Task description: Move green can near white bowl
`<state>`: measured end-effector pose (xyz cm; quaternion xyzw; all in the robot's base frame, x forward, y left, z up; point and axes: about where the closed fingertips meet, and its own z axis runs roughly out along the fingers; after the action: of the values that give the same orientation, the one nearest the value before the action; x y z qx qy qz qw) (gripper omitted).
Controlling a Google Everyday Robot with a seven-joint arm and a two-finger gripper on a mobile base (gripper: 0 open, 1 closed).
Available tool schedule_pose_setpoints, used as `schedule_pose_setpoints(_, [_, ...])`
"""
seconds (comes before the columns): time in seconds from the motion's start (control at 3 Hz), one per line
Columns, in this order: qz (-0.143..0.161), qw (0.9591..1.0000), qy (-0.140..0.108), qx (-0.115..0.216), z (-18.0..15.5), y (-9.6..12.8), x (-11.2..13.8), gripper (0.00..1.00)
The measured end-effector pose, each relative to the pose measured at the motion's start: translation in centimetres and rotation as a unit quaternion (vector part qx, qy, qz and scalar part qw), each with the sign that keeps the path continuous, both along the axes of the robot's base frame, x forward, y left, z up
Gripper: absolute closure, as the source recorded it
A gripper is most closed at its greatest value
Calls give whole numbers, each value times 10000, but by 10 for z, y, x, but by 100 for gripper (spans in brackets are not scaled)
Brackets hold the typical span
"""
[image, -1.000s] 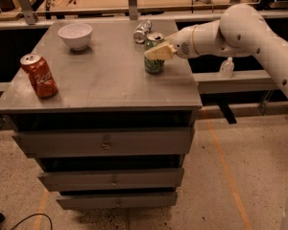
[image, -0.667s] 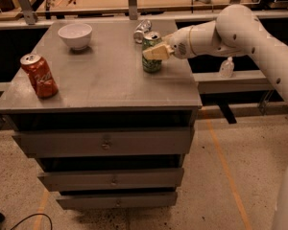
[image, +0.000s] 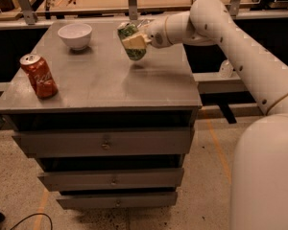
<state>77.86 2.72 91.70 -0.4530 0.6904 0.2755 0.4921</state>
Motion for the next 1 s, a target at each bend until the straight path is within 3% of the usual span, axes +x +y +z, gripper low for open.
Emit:
schedule_pose_setpoints(0.33, [195, 9994, -238, 139, 24, 35, 18, 100])
schedule_pose_setpoints(0.67, [308, 9985, -259, 366, 31, 64, 32, 100])
schedule_pose_setpoints(1.0, [379, 9966, -43, 730, 21, 87, 42, 100])
